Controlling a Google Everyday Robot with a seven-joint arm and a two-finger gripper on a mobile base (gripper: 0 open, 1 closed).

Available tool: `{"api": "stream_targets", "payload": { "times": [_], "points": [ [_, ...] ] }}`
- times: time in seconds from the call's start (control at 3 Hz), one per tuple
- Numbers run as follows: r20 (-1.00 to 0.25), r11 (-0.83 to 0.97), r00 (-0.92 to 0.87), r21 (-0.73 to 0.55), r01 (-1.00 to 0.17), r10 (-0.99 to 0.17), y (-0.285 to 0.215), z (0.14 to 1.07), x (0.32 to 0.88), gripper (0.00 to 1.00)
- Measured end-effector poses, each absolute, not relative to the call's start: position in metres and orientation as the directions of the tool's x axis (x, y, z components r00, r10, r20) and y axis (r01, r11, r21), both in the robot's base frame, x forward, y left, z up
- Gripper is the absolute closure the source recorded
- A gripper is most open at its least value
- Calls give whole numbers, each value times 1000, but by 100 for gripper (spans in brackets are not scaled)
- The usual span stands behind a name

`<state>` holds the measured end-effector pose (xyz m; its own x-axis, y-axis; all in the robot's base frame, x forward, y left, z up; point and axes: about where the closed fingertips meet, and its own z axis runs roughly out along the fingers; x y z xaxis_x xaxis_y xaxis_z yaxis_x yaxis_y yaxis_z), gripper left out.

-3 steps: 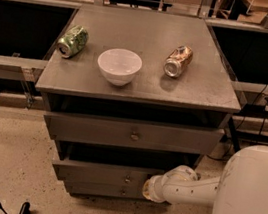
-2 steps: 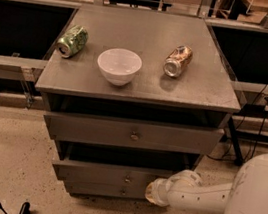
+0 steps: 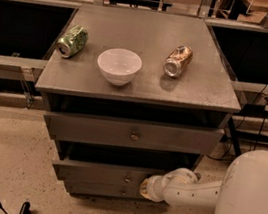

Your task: Close middle drawer

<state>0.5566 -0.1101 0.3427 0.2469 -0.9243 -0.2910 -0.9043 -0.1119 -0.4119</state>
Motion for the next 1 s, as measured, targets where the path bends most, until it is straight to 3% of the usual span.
{"api": "stream_targets", "payload": {
  "times": [1.0],
  "points": [
    [-274,-124,269,-452,-884,-923,-100,355,581,100]
  ]
}}
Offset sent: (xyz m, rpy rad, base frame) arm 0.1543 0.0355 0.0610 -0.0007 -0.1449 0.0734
